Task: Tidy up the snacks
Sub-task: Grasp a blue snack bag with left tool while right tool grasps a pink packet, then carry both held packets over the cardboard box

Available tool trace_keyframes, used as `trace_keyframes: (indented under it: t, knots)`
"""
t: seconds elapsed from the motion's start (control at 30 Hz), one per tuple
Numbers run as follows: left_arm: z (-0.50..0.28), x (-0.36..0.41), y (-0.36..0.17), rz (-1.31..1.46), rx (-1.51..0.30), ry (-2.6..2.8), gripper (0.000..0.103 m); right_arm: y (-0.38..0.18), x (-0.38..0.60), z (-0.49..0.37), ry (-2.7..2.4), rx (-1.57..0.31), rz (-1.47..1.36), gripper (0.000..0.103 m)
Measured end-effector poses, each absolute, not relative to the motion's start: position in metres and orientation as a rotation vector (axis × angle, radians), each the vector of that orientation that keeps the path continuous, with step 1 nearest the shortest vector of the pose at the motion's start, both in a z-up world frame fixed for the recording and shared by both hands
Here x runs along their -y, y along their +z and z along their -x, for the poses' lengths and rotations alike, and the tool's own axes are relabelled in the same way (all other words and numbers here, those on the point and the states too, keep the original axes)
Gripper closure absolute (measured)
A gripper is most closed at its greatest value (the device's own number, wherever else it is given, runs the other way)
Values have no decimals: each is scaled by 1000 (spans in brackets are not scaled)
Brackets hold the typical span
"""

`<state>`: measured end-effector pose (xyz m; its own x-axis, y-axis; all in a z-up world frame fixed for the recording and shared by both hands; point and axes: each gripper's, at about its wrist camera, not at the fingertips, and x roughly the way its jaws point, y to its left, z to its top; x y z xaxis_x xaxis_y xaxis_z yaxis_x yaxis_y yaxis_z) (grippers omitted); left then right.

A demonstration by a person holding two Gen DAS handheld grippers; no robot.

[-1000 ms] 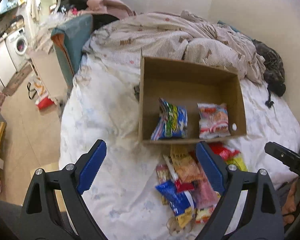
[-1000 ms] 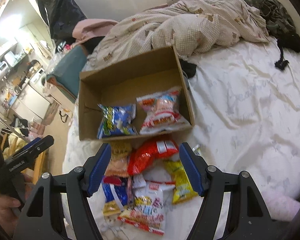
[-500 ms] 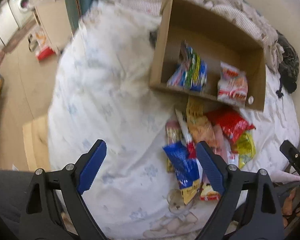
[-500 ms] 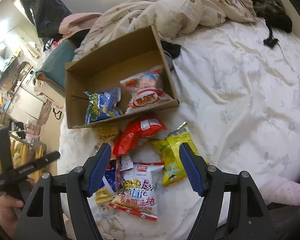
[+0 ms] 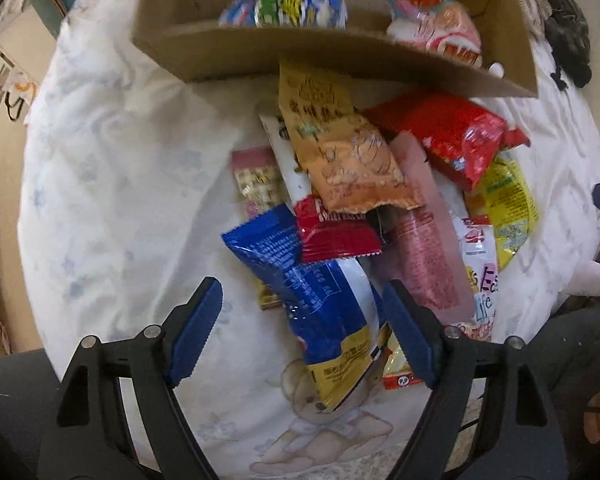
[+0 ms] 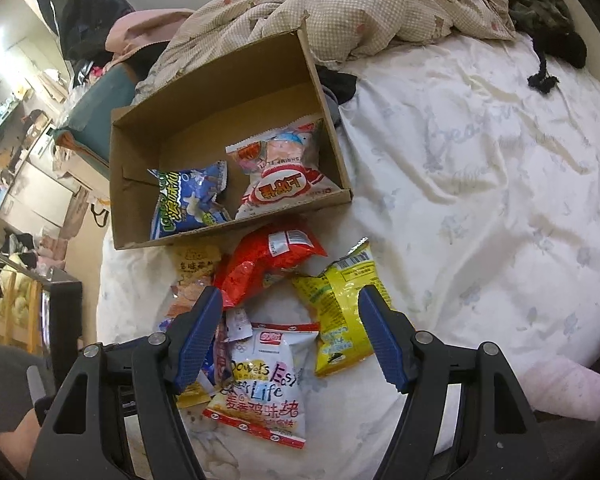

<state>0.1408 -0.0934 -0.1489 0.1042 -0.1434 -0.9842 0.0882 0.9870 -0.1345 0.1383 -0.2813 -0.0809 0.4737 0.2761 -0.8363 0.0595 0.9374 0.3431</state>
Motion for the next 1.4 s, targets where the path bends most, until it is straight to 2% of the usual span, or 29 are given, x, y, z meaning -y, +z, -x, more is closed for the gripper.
trace_keyframes:
  t: [0.13,0.17,0.2,0.3,0.4,0.47,0.7,0.73,0.77,0.83,0.93,1.4]
  knots:
    - [-143,96,-164,17,-1509,-163,23,-83,285,-140,126,-1081,-360,30]
    - [-144,95,-165,25,-1507,-161,29,-84,285,-140,124,-1084,-362,30]
    - [-144,91,-164,49,-1506,-161,39,-84,286,-140,121,-1087,-364,30]
    - [-141,83,-158,81,-1508,-179,60,-85,286,-141,120,-1088,-367,30]
    - [-132,74,-151,80,-1498,-180,72,-85,287,-142,120,-1090,-376,30]
    - [-125,67,-146,105,-1501,-177,75,-86,286,-143,123,-1094,-383,30]
    - [-109,41,-111,141,-1475,-177,78,-97,273,-145,245,-1173,-460,31]
    - [-107,39,-105,137,-1456,-174,78,-102,268,-146,284,-1204,-489,34]
    - [-107,39,-101,139,-1444,-178,78,-106,264,-147,320,-1225,-511,44]
    - [-108,36,-97,154,-1429,-189,79,-116,247,-149,390,-1294,-532,55]
    - [-118,38,-89,146,-1407,-196,79,-127,225,-150,433,-1350,-520,64]
    - [-121,41,-91,146,-1387,-180,81,-173,174,-169,337,-1455,-391,72]
